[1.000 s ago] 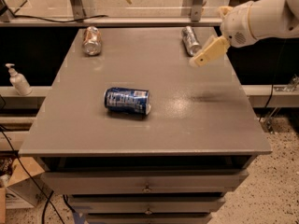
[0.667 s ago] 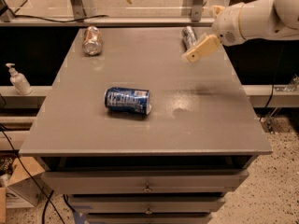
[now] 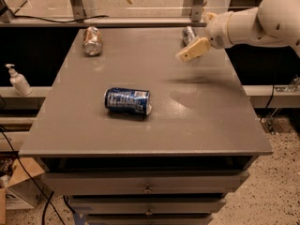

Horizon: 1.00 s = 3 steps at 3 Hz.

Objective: Move redbull can near orange can

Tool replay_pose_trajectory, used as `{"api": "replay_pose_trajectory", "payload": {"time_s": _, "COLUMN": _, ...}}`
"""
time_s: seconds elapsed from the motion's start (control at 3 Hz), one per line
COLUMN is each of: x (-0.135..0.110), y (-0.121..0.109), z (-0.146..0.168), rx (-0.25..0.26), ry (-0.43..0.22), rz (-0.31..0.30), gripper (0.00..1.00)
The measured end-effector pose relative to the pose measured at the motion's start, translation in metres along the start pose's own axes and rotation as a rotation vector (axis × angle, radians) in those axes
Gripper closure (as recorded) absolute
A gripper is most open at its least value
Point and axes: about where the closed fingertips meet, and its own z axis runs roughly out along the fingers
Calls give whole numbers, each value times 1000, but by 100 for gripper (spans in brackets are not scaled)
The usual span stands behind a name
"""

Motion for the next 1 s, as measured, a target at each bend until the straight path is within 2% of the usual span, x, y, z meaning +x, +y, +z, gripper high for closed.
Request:
{"api": "replay_pose_trajectory", "payload": {"time_s": 0.33, "x": 19, "y": -14, "z": 15, "rx": 37, "ry": 0, "rz": 66, "gripper": 0}}
{"api": "replay_pose_trajectory", "payload": {"time_s": 1.0, "x": 50, "y": -54, "z": 24, "rx": 142, "ry": -3, "rz": 180, "gripper": 0}}
